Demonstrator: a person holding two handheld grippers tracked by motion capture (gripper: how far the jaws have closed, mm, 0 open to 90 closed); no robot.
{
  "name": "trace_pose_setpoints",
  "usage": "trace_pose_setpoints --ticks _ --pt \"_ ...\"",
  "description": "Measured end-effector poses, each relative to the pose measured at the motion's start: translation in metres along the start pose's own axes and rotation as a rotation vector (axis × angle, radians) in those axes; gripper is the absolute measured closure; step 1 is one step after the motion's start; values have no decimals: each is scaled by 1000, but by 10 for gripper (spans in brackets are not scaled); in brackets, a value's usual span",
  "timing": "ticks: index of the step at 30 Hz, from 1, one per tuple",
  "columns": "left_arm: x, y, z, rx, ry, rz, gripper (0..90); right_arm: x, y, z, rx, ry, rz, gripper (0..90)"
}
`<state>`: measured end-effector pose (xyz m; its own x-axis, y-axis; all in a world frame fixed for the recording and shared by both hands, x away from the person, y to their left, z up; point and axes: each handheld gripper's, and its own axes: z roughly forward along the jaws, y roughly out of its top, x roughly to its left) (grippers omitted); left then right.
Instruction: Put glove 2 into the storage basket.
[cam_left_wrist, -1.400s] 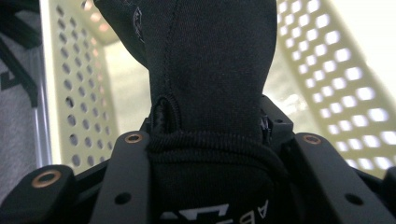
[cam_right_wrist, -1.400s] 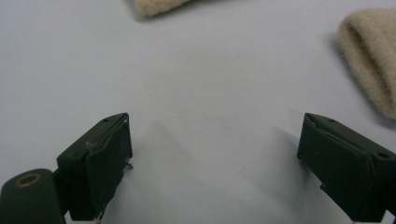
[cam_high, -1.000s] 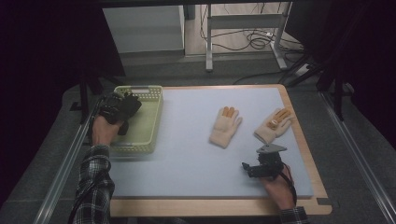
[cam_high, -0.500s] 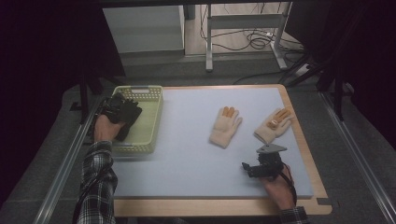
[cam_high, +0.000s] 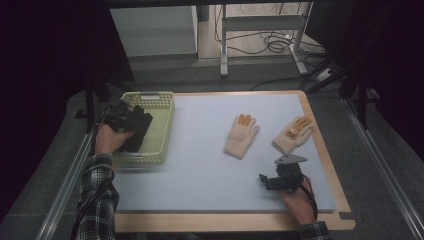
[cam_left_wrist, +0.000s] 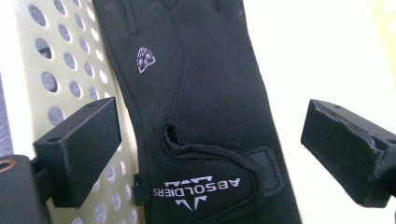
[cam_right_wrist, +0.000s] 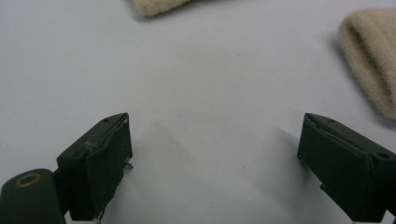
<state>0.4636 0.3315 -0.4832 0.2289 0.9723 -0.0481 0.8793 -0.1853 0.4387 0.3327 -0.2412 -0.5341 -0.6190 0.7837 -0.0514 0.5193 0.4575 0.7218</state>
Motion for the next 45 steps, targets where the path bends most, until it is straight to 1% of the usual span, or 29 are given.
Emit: trace_pose_setpoints --ticks 3,5,7,10,15,21,24,32,36,39,41,42,43,45 --pt "1 -4 -6 -41 -16 -3 33 0 0 0 0 0 0 97" --pt "1 -7 -9 -68 -39 -3 28 0 0 0 0 0 0 97" --pt "1 -10 -12 -99 -64 -14 25 0 0 0 0 0 0 97" --pt "-1 -14 -16 -138 -81 -4 18 0 0 0 0 0 0 97" --pt "-7 -18 -21 -157 -73 32 7 0 0 0 0 0 -2 97" --pt "-16 -23 -31 -207 -90 64 4 0 0 0 0 0 0 97" --pt "-21 -25 -35 -226 -91 85 2 0 0 0 0 0 0 97" --pt "-28 -31 -38 -253 -100 108 0 0 0 0 1 0 1 97" --pt "-34 -35 -43 -271 -107 126 0 0 0 0 1 1 1 97" --pt "-39 -38 -48 -294 -99 147 0 0 0 0 1 1 1 97" --pt "-44 -42 -52 -322 -121 137 0 0 0 0 1 0 0 97" --pt "-46 -43 -53 -326 -131 138 0 0 0 0 1 0 1 97" --pt "-48 -45 -54 -333 -137 149 0 0 0 0 1 0 0 97" --pt "-52 -49 -55 -340 -146 155 0 0 0 0 3 0 -1 97"
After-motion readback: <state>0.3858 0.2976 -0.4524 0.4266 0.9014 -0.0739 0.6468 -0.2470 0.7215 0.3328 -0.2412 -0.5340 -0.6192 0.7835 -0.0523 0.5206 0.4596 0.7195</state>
